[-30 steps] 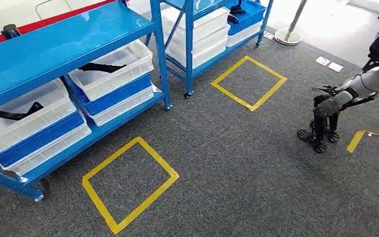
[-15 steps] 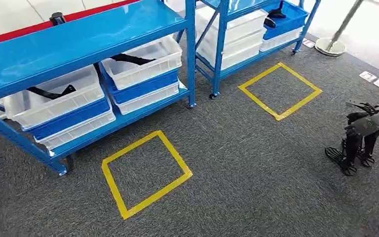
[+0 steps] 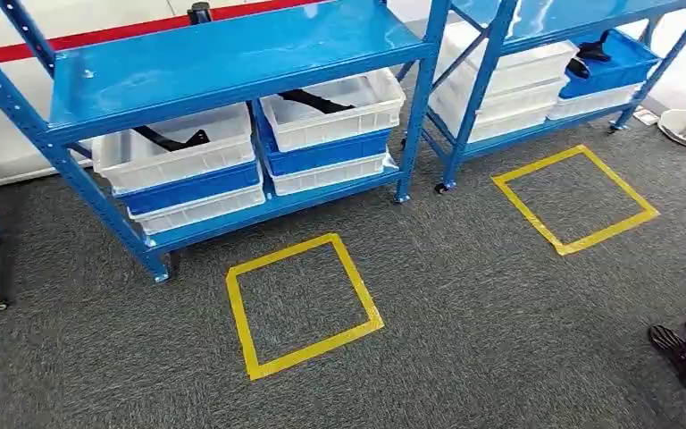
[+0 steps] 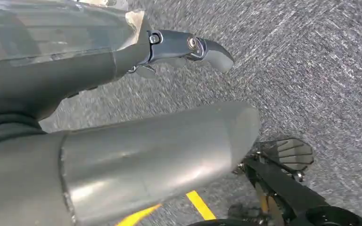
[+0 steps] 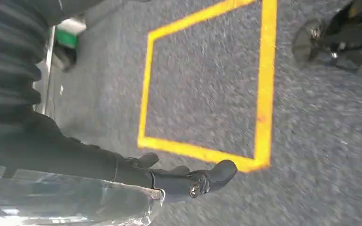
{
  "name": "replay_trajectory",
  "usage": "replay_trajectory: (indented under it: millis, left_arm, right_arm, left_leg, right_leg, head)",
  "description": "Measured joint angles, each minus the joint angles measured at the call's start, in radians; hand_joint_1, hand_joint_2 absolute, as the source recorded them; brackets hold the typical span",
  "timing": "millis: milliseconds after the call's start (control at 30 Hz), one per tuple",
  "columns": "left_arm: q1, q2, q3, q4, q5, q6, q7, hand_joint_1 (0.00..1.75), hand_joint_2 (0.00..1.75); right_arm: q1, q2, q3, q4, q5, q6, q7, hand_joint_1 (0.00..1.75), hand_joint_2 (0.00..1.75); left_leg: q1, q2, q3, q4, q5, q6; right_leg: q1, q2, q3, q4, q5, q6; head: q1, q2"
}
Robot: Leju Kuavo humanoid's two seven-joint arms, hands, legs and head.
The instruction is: Take the parts from the cabinet and place them on the table.
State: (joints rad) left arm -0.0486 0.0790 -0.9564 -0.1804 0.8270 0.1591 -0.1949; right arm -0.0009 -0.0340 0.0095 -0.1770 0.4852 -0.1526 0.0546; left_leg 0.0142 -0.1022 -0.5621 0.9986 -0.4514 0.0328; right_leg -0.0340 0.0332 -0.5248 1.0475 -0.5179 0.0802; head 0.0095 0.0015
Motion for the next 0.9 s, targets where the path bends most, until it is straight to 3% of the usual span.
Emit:
replay_trajectory:
  millis: [33,67,100,133,167,200,233,267,333,367,400,433,500,533,567,600,633,700,733,800,833,867,900]
  left_arm:
    - [0.000,0.000,0.000,0.000,0.000,0.000,0.000,0.00,0.00]
    - [-0.001,0.001,0.000,0.000,0.000,0.001,0.000,0.00,0.00]
    - [0.001,0.002,0.000,0.000,0.000,0.001,0.000,0.00,0.00]
    - [0.003,0.002,0.000,0.000,0.000,0.001,0.001,0.00,0.00]
    - [0.005,0.002,0.000,0.000,0.000,0.001,0.003,0.00,0.00]
    - [0.006,0.001,0.000,0.000,0.001,0.001,0.008,0.00,0.00]
    - [0.008,-0.001,0.000,0.000,0.002,0.002,0.011,0.00,0.00]
    - [0.006,0.000,0.000,0.000,0.002,0.003,0.011,0.00,0.00]
    - [0.003,0.000,0.000,0.000,0.003,0.005,0.011,0.00,0.00]
    - [0.004,0.000,0.000,0.000,0.003,0.005,0.011,0.00,0.00]
    - [0.005,-0.001,0.000,0.000,0.003,0.006,0.012,0.00,0.00]
    - [0.006,-0.001,0.000,0.000,0.003,0.008,0.012,0.00,0.00]
    - [0.006,0.000,0.000,0.000,0.002,0.011,0.012,0.00,0.00]
    - [0.004,0.000,0.000,0.000,0.002,0.012,0.012,0.00,0.00]
    - [0.002,0.002,0.000,0.000,0.002,0.012,0.013,0.00,0.00]
    - [0.001,0.001,0.000,0.000,0.002,0.013,0.013,0.00,0.00]
    - [0.002,-0.001,0.000,0.000,0.002,0.013,0.013,0.00,0.00]
    - [0.002,-0.001,0.000,0.000,0.002,0.016,0.013,0.00,0.00]
    - [0.002,0.002,0.000,0.000,0.002,0.018,0.013,0.00,0.00]
    - [0.002,0.003,0.000,0.000,0.002,0.020,0.013,0.00,0.00]
    - [0.002,0.003,0.000,0.000,0.002,0.020,0.013,0.00,0.00]
    - [0.003,0.002,0.000,0.000,0.002,0.021,0.014,0.00,0.00]
    - [0.002,0.002,0.000,0.000,0.002,0.021,0.014,0.00,0.00]
  right_arm:
    - [0.002,0.000,0.000,0.001,0.000,0.000,0.000,0.00,1.75]
    - [0.000,0.001,0.000,0.002,0.000,0.000,0.000,0.00,1.75]
    - [-0.005,0.001,0.001,0.002,0.002,0.000,0.000,0.00,1.75]
    - [-0.008,0.001,0.001,0.002,0.003,0.000,0.001,0.00,0.00]
    - [-0.008,0.001,0.002,0.002,0.003,-0.002,0.001,0.00,0.00]
    - [-0.007,0.001,0.003,0.002,0.004,-0.007,0.000,0.00,0.00]
    - [-0.007,-0.001,0.004,0.002,0.006,-0.011,0.001,0.00,0.00]
    - [-0.006,0.000,0.005,0.002,0.006,-0.016,0.000,0.00,0.00]
    - [-0.001,-0.001,0.006,0.002,0.006,-0.018,-0.005,0.00,0.00]
    - [0.000,-0.002,0.006,0.002,0.006,-0.019,-0.007,0.00,0.00]
    - [0.000,-0.002,0.006,0.002,0.006,-0.019,-0.008,0.00,0.00]
    - [-0.001,-0.002,0.006,0.002,0.006,-0.019,-0.008,0.00,0.00]
    - [-0.004,-0.001,0.006,0.002,0.006,-0.019,-0.010,0.00,0.00]
    - [-0.005,-0.001,0.006,0.002,0.006,-0.018,-0.010,0.00,0.00]
    - [-0.005,-0.001,0.006,0.002,0.005,-0.019,-0.010,0.00,0.00]
    - [-0.005,-0.002,0.006,0.002,0.005,-0.019,-0.010,0.00,0.00]
    - [-0.004,-0.005,0.006,0.002,0.005,-0.019,-0.010,0.00,0.00]
    - [-0.004,-0.004,0.006,0.002,0.004,-0.019,-0.010,0.00,0.00]
    - [-0.005,-0.002,0.006,0.002,0.004,-0.019,-0.011,0.00,0.00]
    - [-0.006,-0.001,0.006,0.002,0.003,-0.019,-0.013,0.00,0.00]
    - [-0.006,-0.002,0.006,0.001,0.002,-0.019,-0.015,0.00,0.00]
    - [-0.005,-0.002,0.006,0.001,0.000,-0.019,-0.017,0.00,0.00]
    - [-0.005,-0.002,0.006,0.001,-0.001,-0.019,-0.018,0.00,0.00]
  left_leg:
    - [-0.003,-0.010,-0.005,0.007,-0.003,-0.008]
    - [-0.006,-0.019,-0.010,0.012,-0.004,-0.015]
    - [-0.006,-0.025,-0.013,0.007,-0.001,-0.020]
    - [-0.002,-0.032,-0.016,0.003,0.002,-0.026]
    - [0.000,-0.043,-0.017,0.003,0.005,-0.033]
    - [0.005,-0.029,-0.020,0.010,0.001,-0.035]
    - [-0.003,0.039,-0.034,0.040,-0.022,-0.038]
    - [-0.002,0.077,-0.063,0.104,-0.064,-0.042]
    - [0.000,0.096,-0.139,0.264,-0.140,-0.046]
    - [0.000,0.098,-0.168,0.321,-0.153,-0.048]
    - [0.001,0.099,-0.167,0.321,-0.140,-0.047]
    - [0.002,0.100,-0.143,0.275,-0.107,-0.045]
    - [0.002,0.104,-0.055,0.117,-0.033,-0.039]
    - [0.001,0.117,-0.006,0.027,-0.016,-0.031]
    - [-0.005,0.116,-0.004,0.019,-0.022,-0.030]
    - [-0.006,0.113,-0.005,0.018,-0.019,-0.028]
    - [-0.004,0.112,-0.005,0.015,-0.016,-0.035]
    - [-0.013,0.109,-0.006,0.018,-0.017,-0.031]
    - [-0.022,0.107,-0.009,0.021,-0.024,-0.015]
    - [-0.025,0.103,-0.011,0.015,-0.023,0.000]
    - [-0.011,0.102,0.003,-0.004,-0.010,0.012]
    - [-0.012,0.102,0.011,-0.011,-0.010,0.015]
    - [-0.011,0.101,0.011,-0.011,-0.010,0.019]
  right_leg:
    - [-0.004,0.045,0.012,-0.037,0.001,-0.003]
    - [0.000,0.031,0.008,-0.042,0.005,-0.019]
    - [0.004,0.021,0.007,-0.038,0.006,-0.028]
    - [0.009,0.014,0.008,-0.036,0.005,-0.036]
    - [0.008,0.002,0.016,-0.039,0.009,-0.045]
    - [-0.005,-0.007,0.017,-0.044,0.014,-0.054]
    - [-0.001,-0.013,0.017,-0.044,0.015,-0.057]
    - [0.001,-0.022,0.016,-0.044,0.015,-0.069]
    - [0.008,-0.041,0.014,-0.044,0.014,-0.072]
    - [0.009,-0.050,0.013,-0.043,0.013,-0.073]
    - [0.009,-0.055,0.013,-0.043,0.013,-0.073]
    - [0.010,-0.059,0.014,-0.043,0.013,-0.073]
    - [0.010,-0.063,0.018,-0.043,0.012,-0.072]
    - [0.012,-0.064,0.020,-0.043,0.010,-0.069]
    - [0.025,-0.065,0.018,-0.041,0.006,-0.061]
    - [0.024,-0.067,0.015,-0.041,0.005,-0.060]
    - [0.029,-0.067,0.010,-0.038,-0.002,-0.069]
    - [0.028,-0.068,0.012,-0.045,0.004,-0.058]
    - [0.016,-0.069,0.019,-0.052,0.009,-0.043]
    - [0.015,-0.073,0.024,-0.058,0.010,-0.031]
    - [0.021,-0.074,0.021,-0.055,0.006,-0.026]
    - [0.014,-0.061,0.013,-0.027,-0.006,-0.027]
    - [0.017,-0.049,-0.020,0.036,-0.035,-0.034]
  head:
    - [0.002,0.000]
    - [0.003,0.000]
    - [-0.001,0.000]
    - [-0.004,0.000]
    - [-0.002,0.000]
    - [-0.003,0.000]
    - [-0.008,0.000]
    - [-0.014,0.000]
    - [-0.013,0.000]
    - [-0.013,0.000]
    - [-0.012,0.000]
    - [-0.013,0.000]
    - [-0.013,0.000]
    - [-0.013,0.000]
    - [-0.011,0.000]
    - [-0.011,0.000]
    - [-0.011,0.000]
    - [-0.010,0.000]
    - [-0.011,0.000]
    - [-0.012,0.000]
    - [-0.012,0.000]
    - [-0.009,0.000]
    - [-0.007,0.000]
